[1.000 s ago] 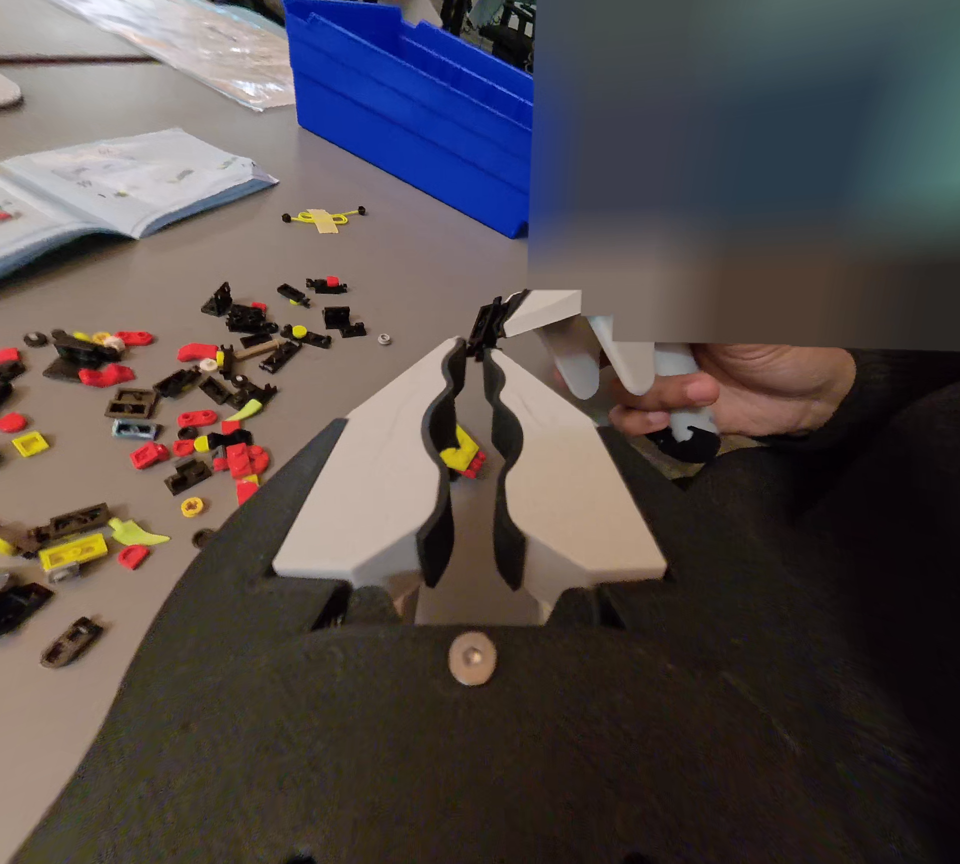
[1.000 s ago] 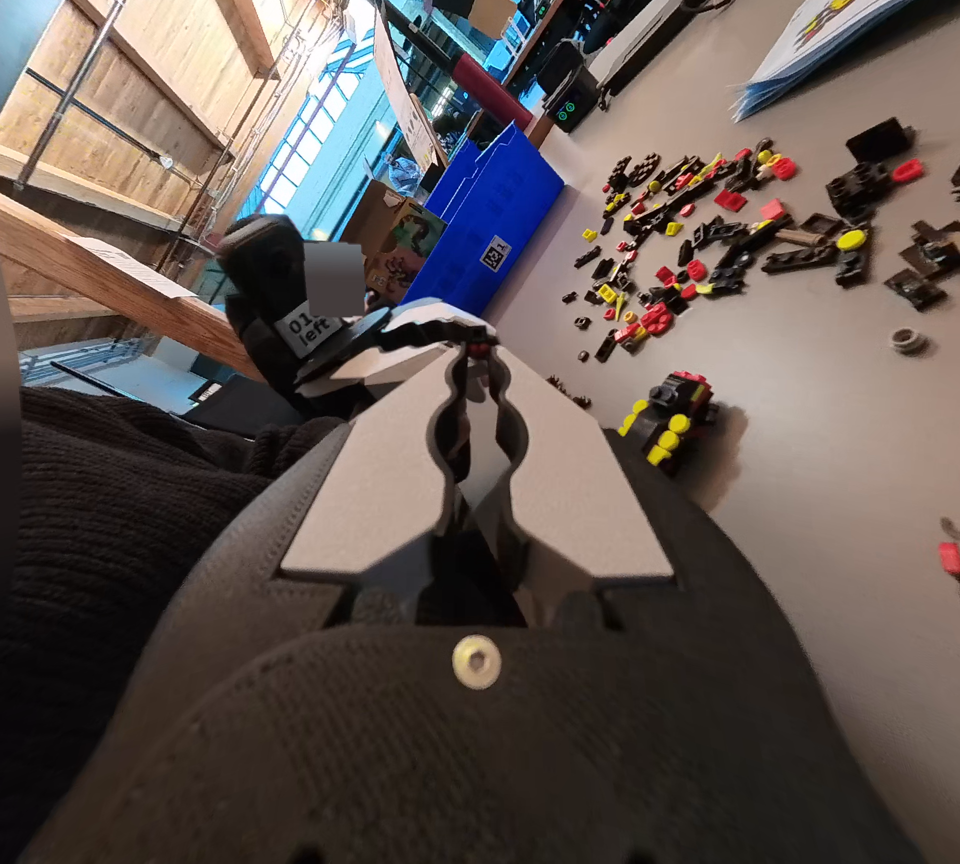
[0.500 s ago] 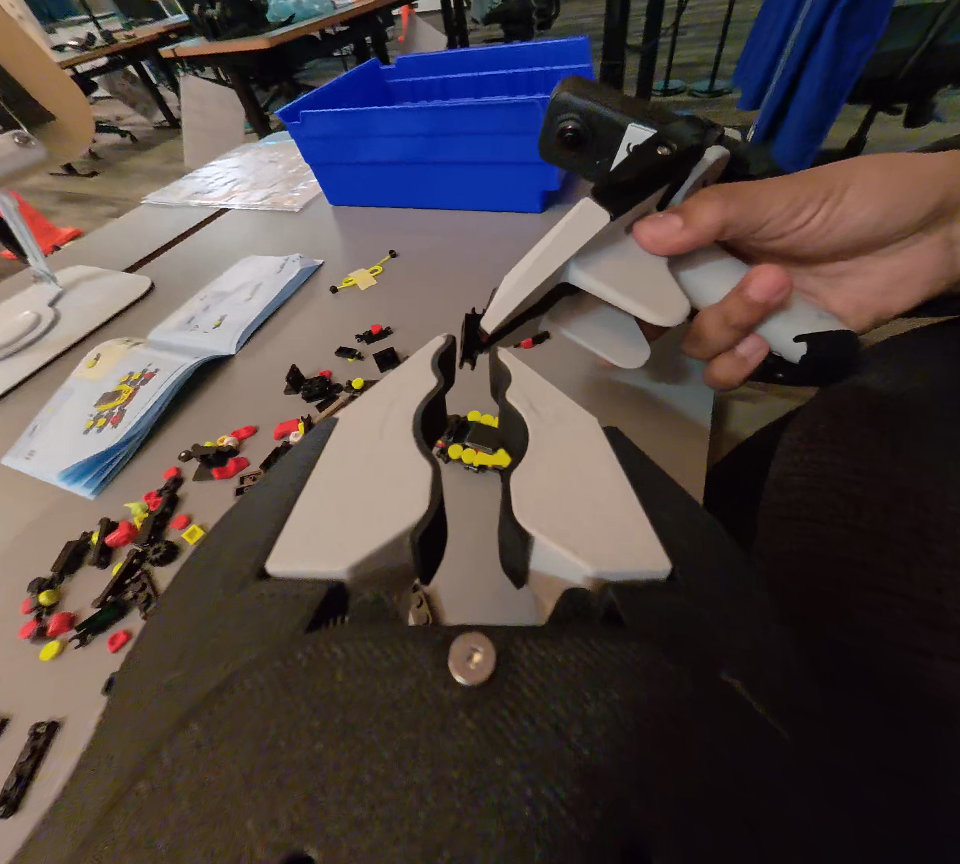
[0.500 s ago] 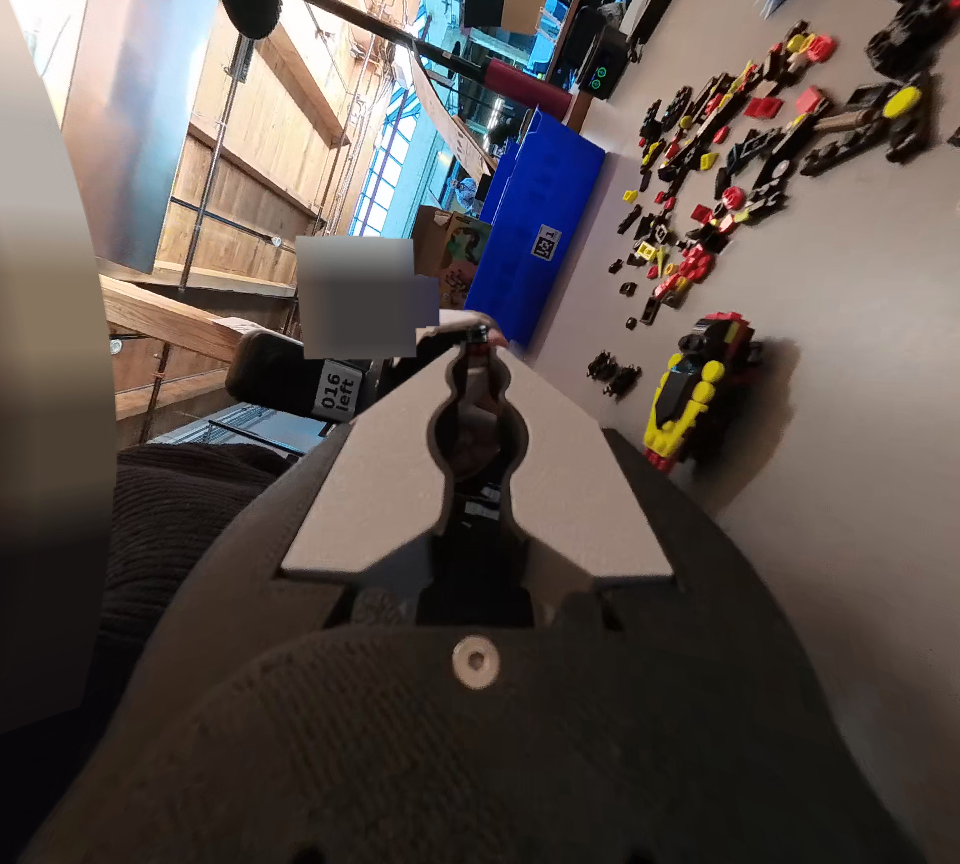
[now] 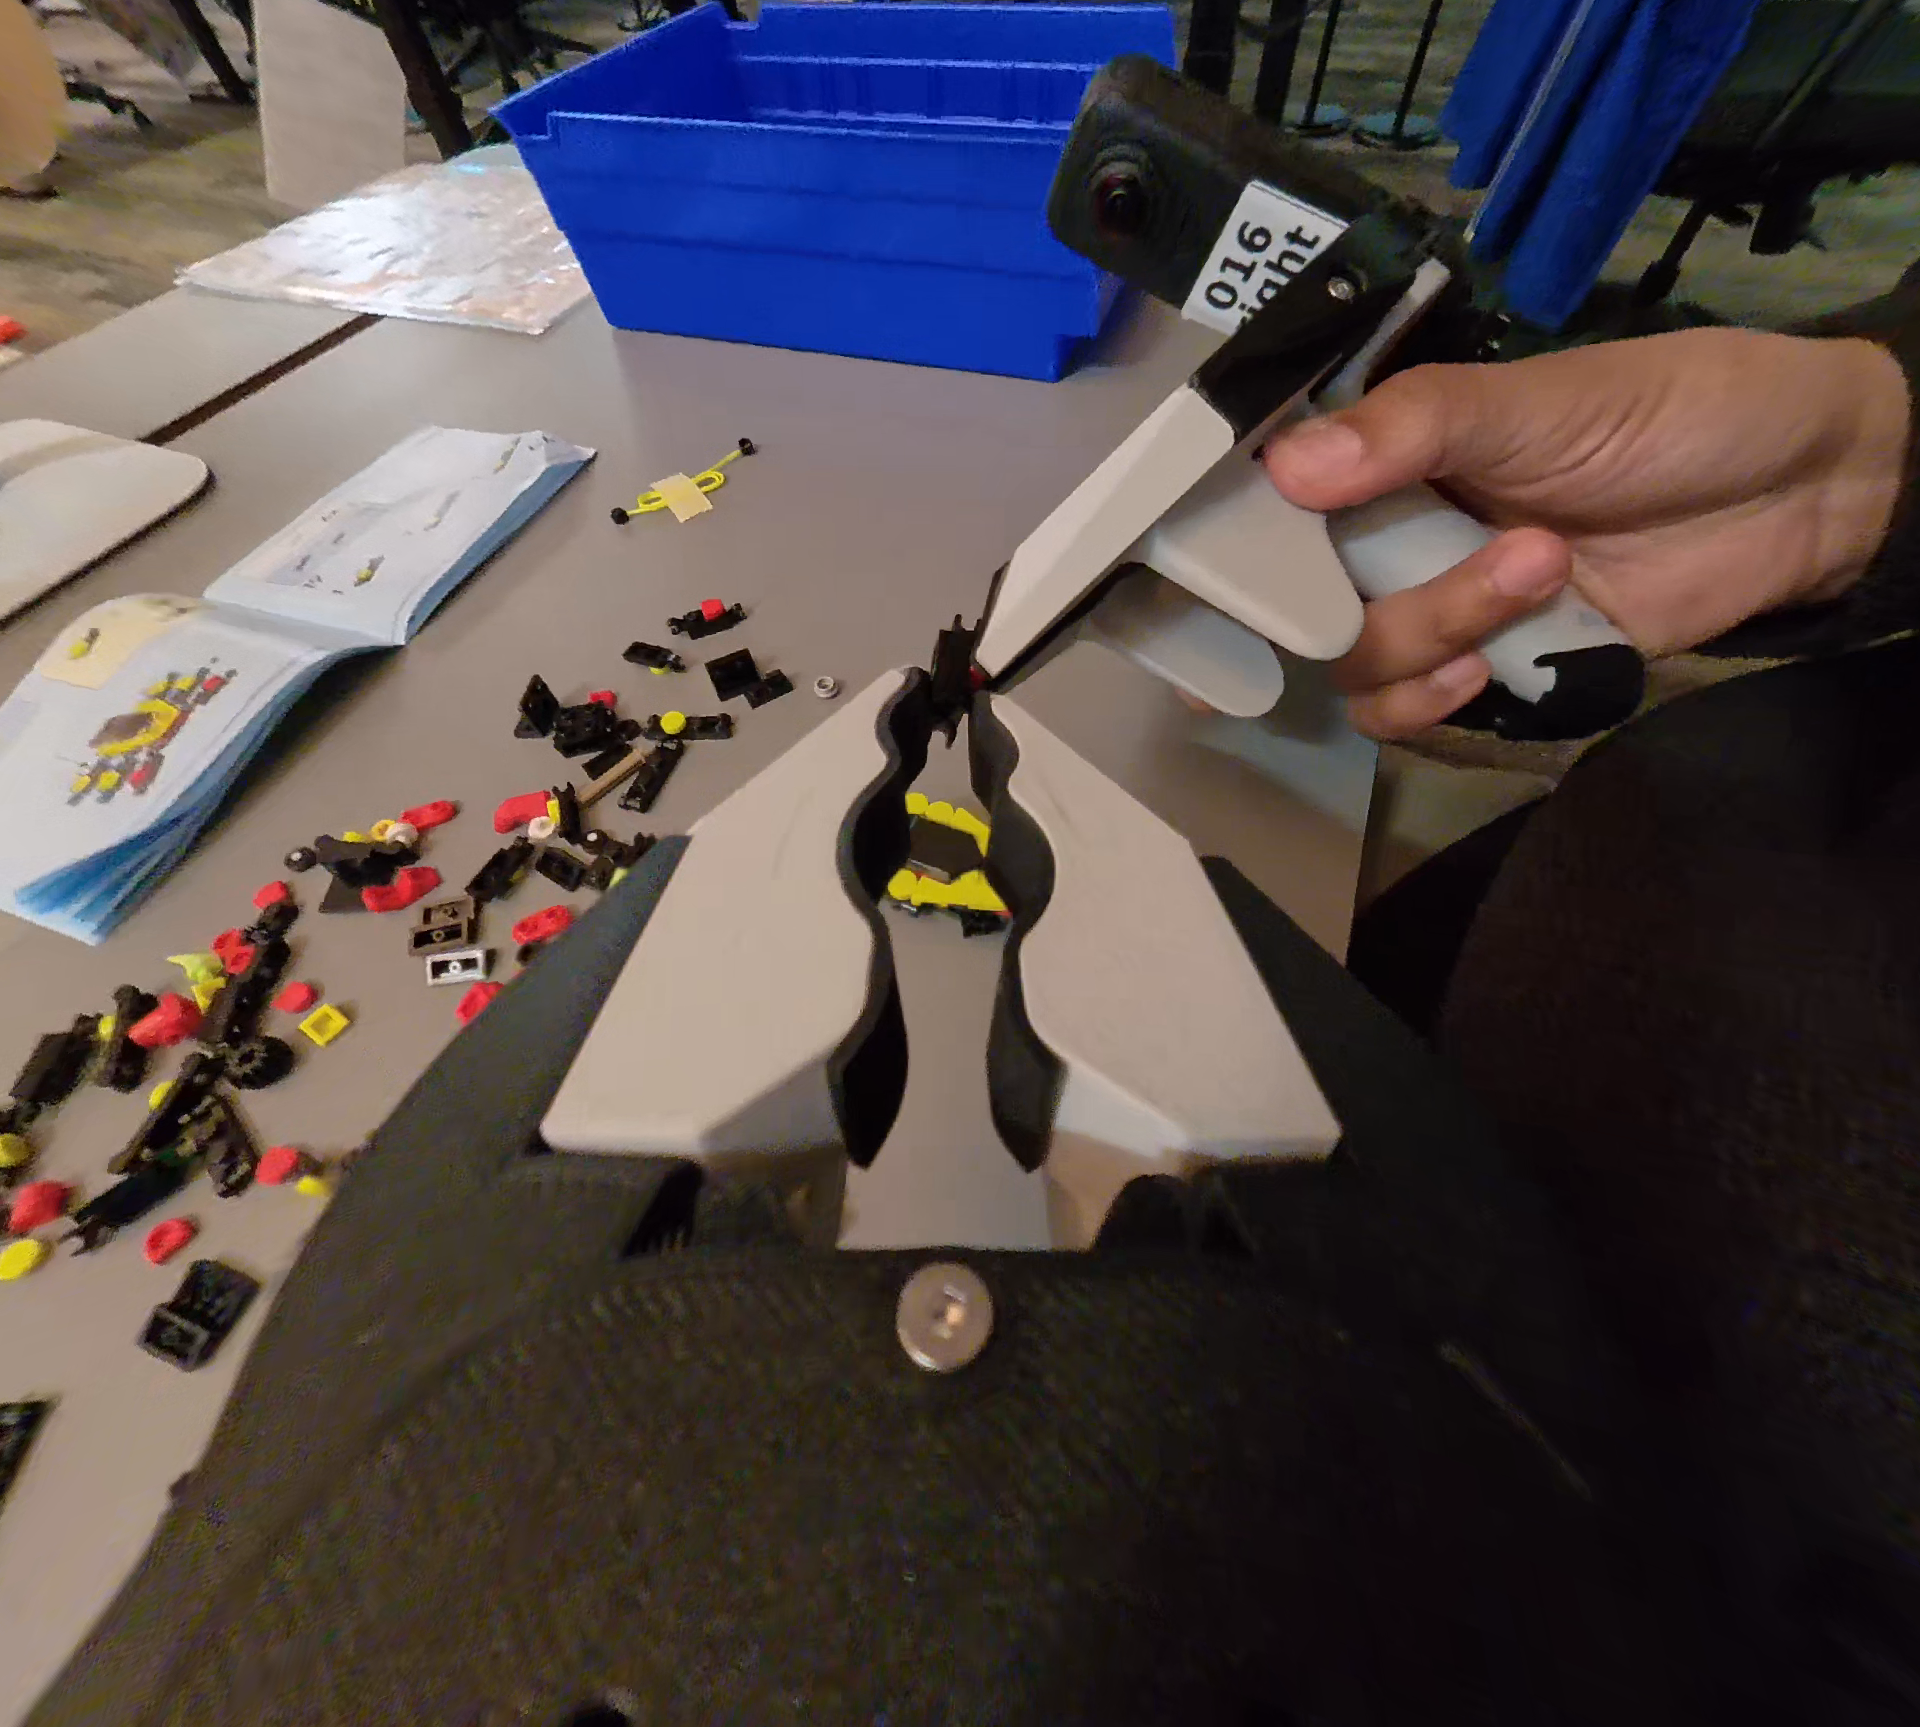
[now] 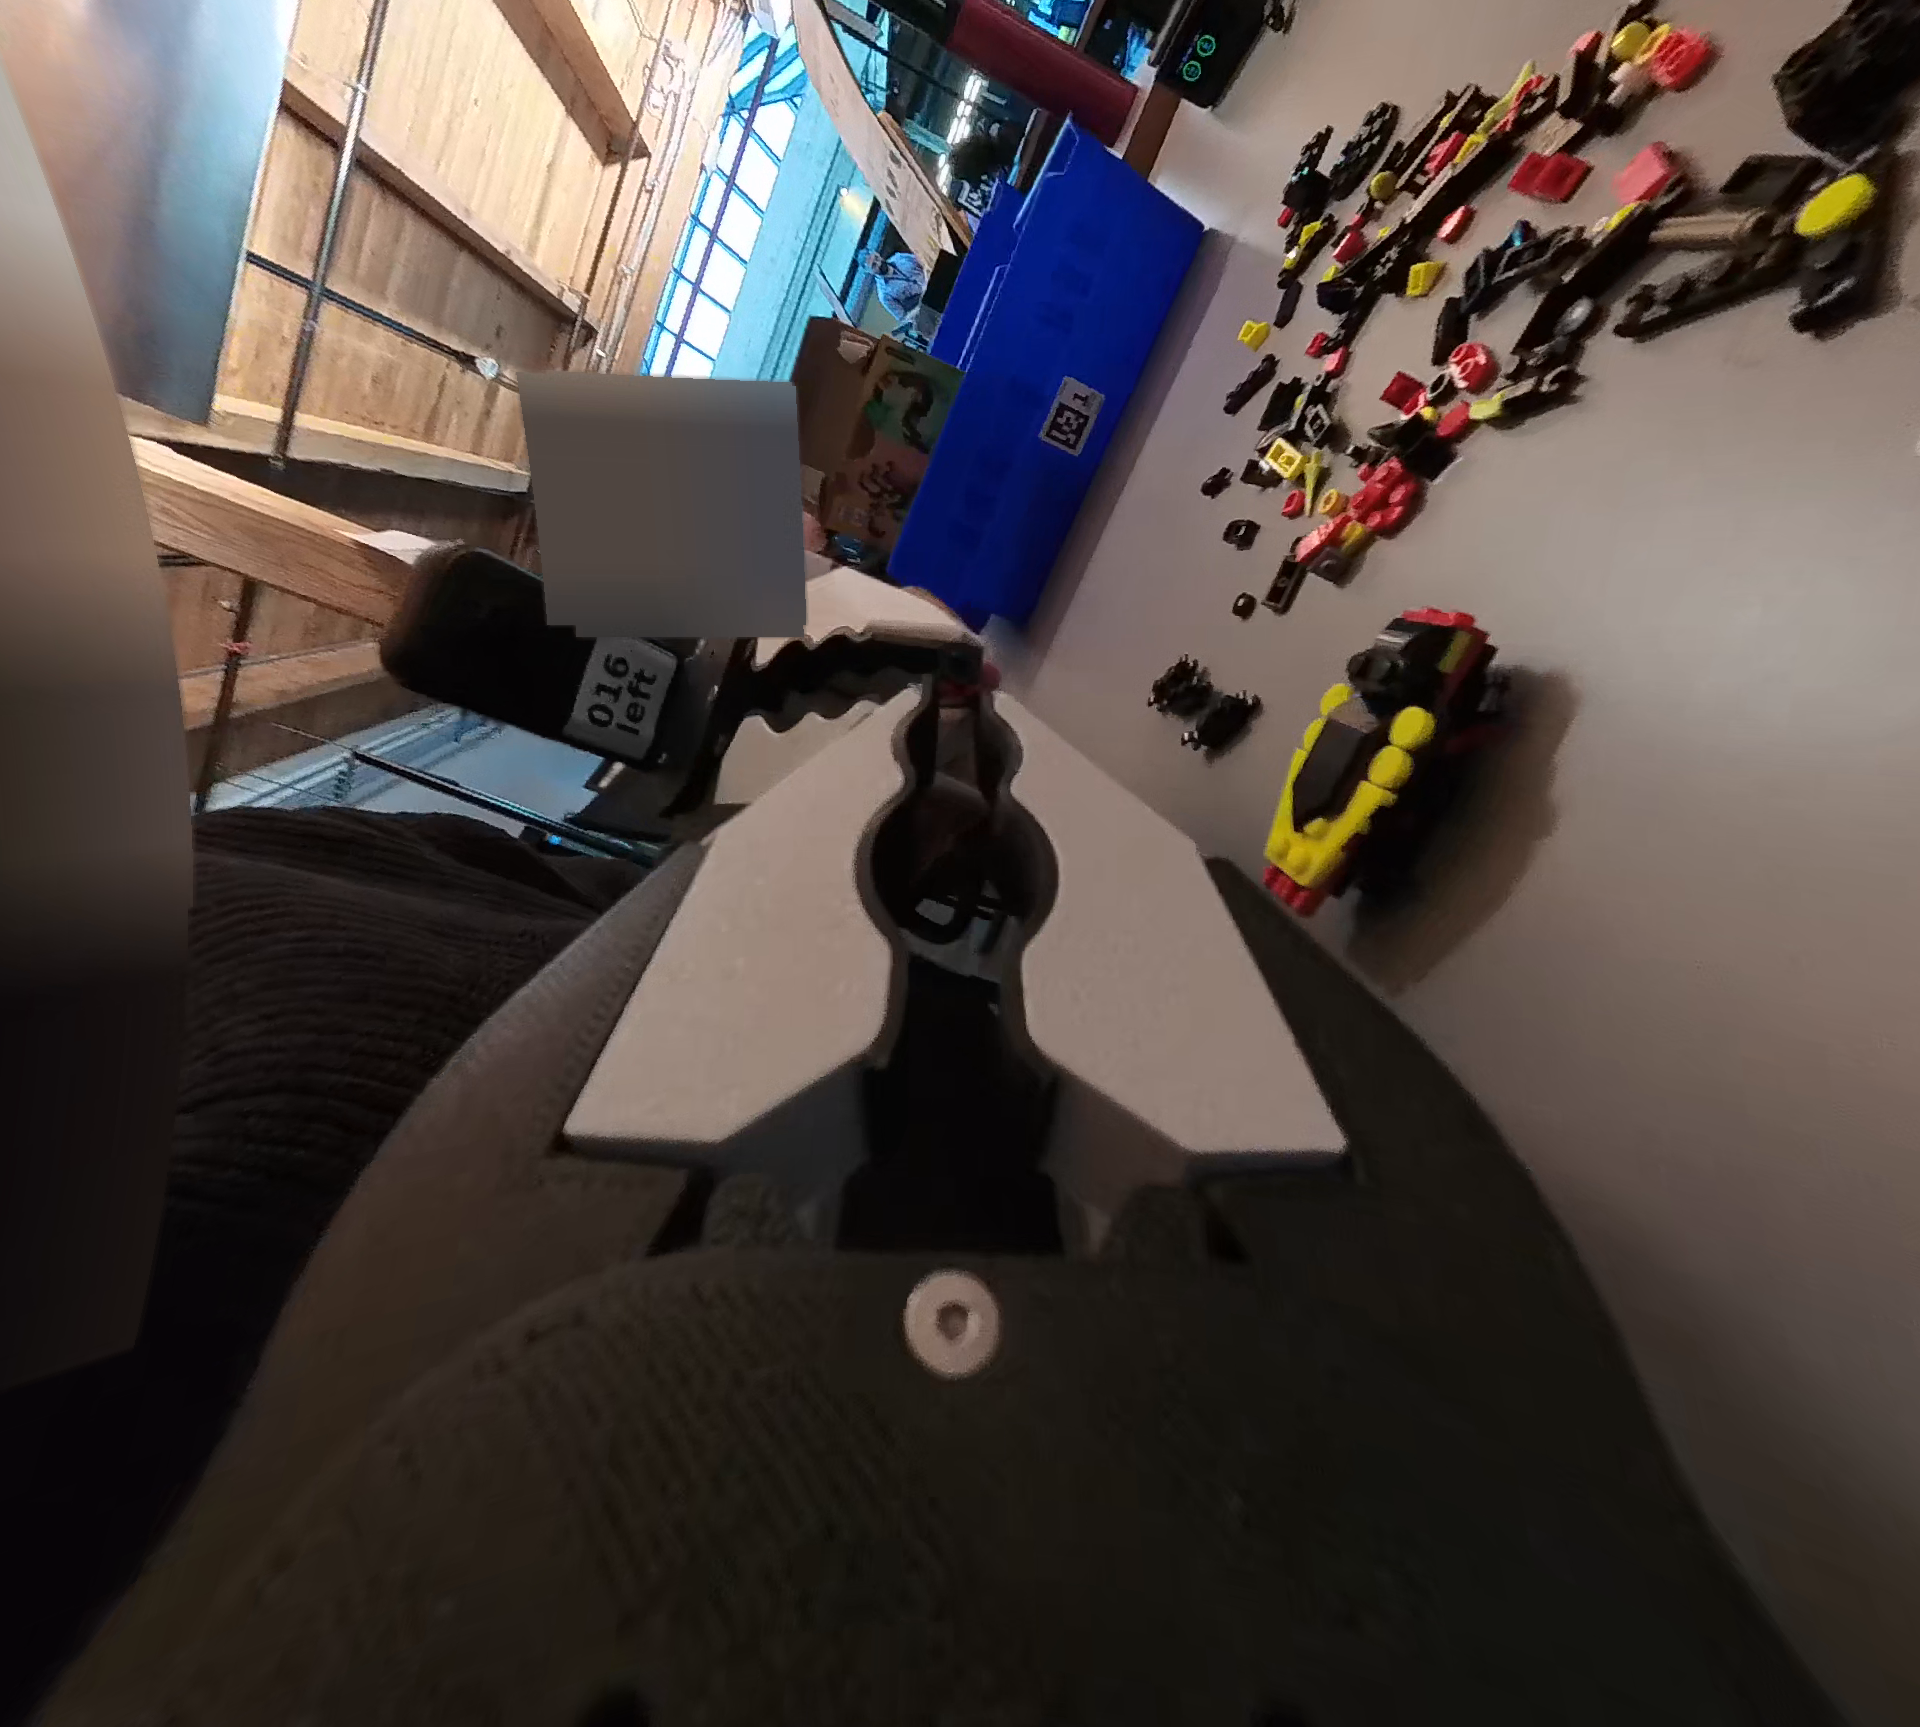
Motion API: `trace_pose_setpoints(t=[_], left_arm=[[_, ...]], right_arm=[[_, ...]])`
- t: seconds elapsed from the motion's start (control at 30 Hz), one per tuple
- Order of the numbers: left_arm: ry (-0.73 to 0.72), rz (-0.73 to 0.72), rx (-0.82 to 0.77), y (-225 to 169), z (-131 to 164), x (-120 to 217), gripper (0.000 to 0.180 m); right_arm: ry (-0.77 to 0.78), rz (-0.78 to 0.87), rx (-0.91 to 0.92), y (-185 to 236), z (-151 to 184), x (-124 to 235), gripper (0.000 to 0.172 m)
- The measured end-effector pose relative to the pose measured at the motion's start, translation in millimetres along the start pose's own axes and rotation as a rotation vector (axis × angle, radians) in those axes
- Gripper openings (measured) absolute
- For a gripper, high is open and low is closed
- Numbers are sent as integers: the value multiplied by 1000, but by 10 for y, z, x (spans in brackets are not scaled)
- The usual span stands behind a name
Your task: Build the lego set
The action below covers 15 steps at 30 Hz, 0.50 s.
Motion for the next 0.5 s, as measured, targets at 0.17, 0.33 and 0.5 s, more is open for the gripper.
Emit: trace_pose_setpoints(t=[0.17,0.33,0.5], left_arm=[[14,-24,49,4,4,-25,5],[-24,-220,247,578,53,218,0],[-48,-117,354,474,51,155,0]], right_arm=[[10,50,52,23,-13,5,5],[-21,102,59,-50,-22,132,0],[-15,196,241,-11,-115,138,0]])
Point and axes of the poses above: each gripper's, where its closed fingertips meet, x back along the fingers, z out of its underside, y = z × x across the jaws, the point moved 7 cm from there along x, back along the fingers, and after that the axes turned 1 degree about y, right-handed, at the moved point
